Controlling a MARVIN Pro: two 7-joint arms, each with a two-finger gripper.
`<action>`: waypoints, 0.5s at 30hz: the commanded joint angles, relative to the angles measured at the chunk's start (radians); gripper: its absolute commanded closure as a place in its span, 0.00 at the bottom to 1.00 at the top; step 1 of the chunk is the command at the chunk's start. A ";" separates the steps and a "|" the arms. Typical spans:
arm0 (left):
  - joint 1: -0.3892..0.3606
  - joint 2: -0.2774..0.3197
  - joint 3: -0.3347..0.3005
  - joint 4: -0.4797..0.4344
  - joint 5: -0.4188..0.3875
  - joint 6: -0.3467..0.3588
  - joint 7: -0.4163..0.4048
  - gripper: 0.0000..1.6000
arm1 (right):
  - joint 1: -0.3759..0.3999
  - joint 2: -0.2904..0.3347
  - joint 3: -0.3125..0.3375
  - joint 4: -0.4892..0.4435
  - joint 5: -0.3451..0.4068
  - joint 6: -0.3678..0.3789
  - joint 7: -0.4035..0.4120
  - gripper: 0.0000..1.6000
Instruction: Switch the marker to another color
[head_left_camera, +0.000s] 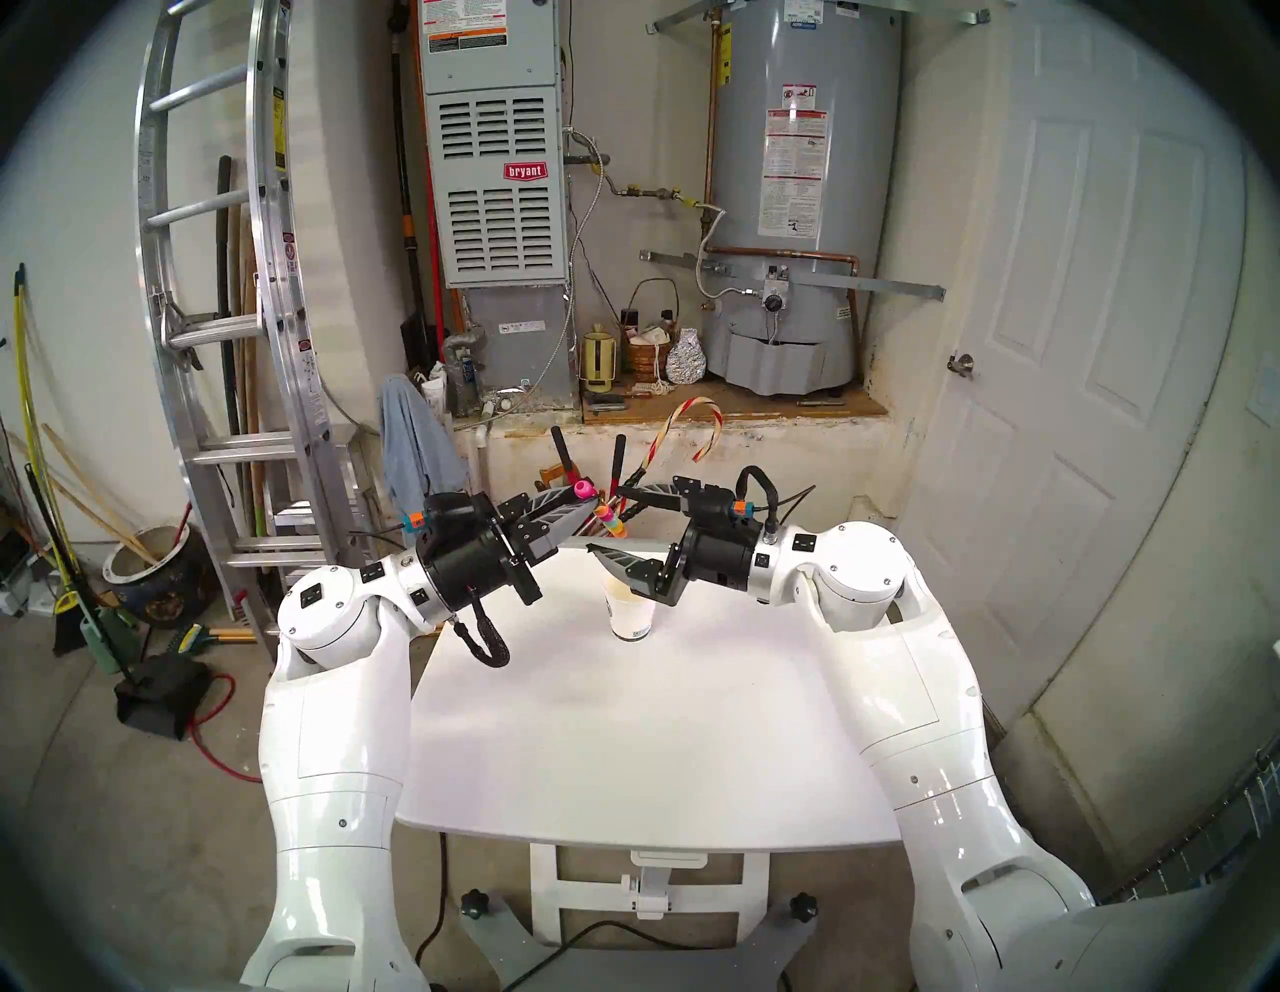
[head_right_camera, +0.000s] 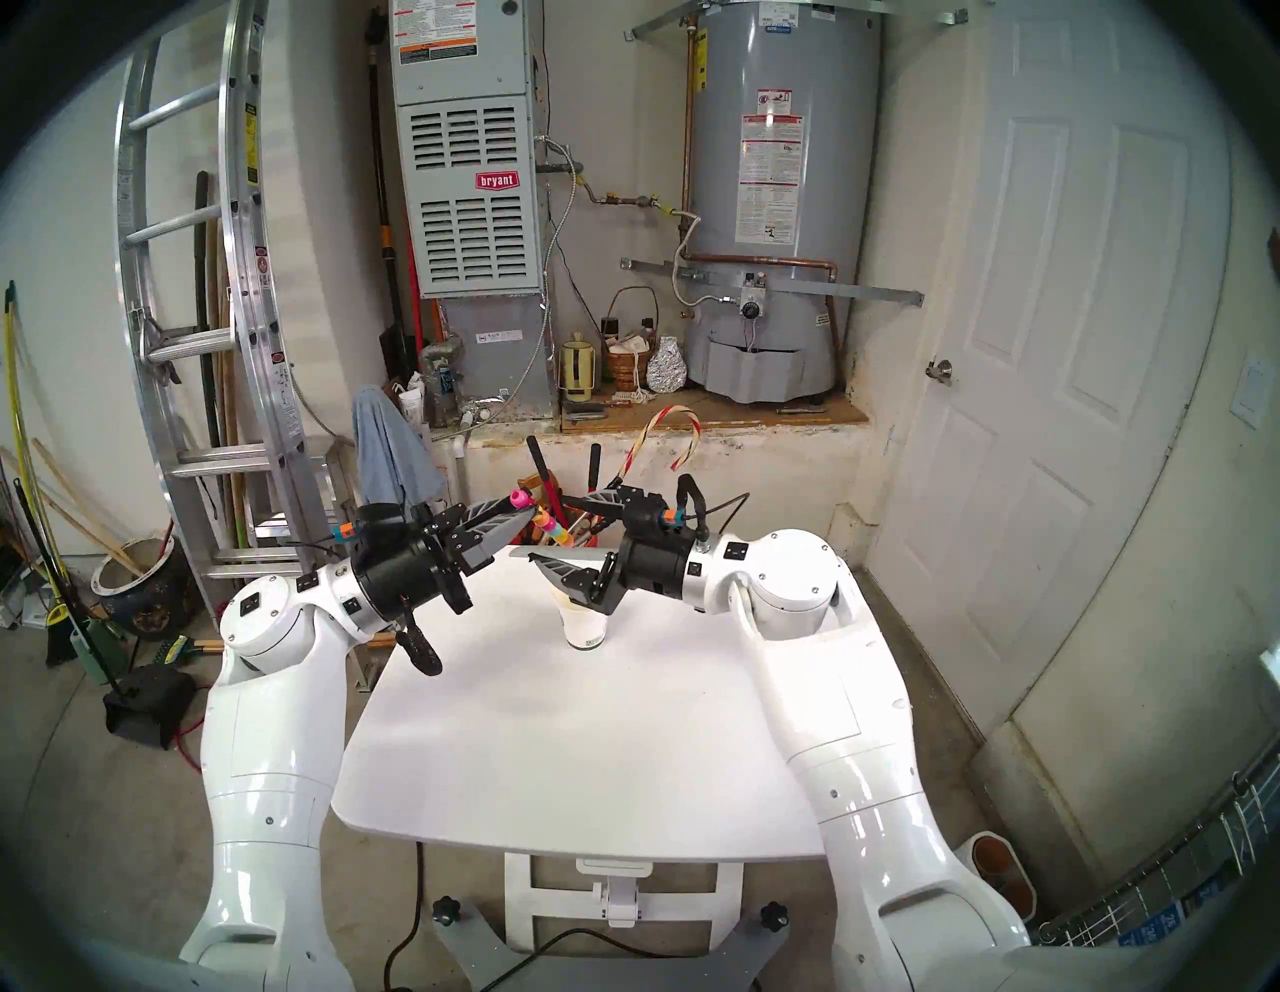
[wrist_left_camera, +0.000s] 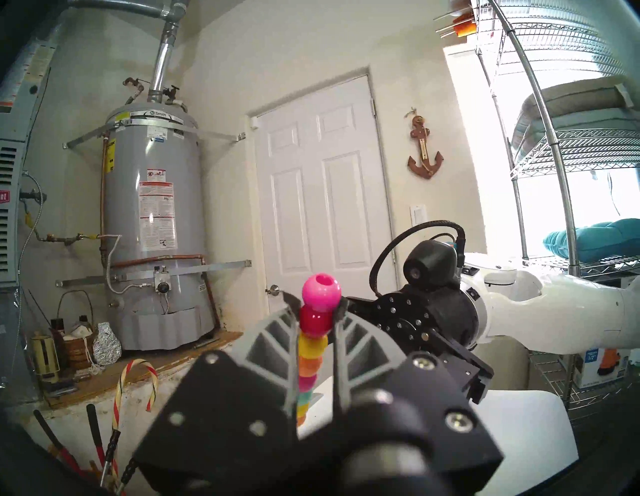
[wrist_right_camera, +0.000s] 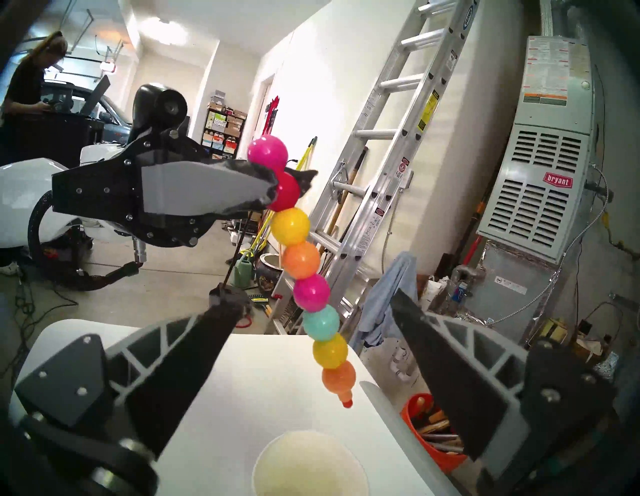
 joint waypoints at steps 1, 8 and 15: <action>-0.003 0.002 -0.002 -0.022 -0.003 0.003 -0.002 1.00 | 0.010 -0.018 -0.004 -0.019 0.010 -0.005 -0.002 0.13; 0.011 0.000 -0.004 -0.042 -0.005 0.007 -0.006 1.00 | -0.003 -0.013 -0.006 -0.036 0.011 0.001 -0.001 0.15; 0.017 0.000 -0.007 -0.054 -0.006 0.009 -0.011 1.00 | -0.013 -0.011 -0.007 -0.051 0.005 0.009 -0.006 0.36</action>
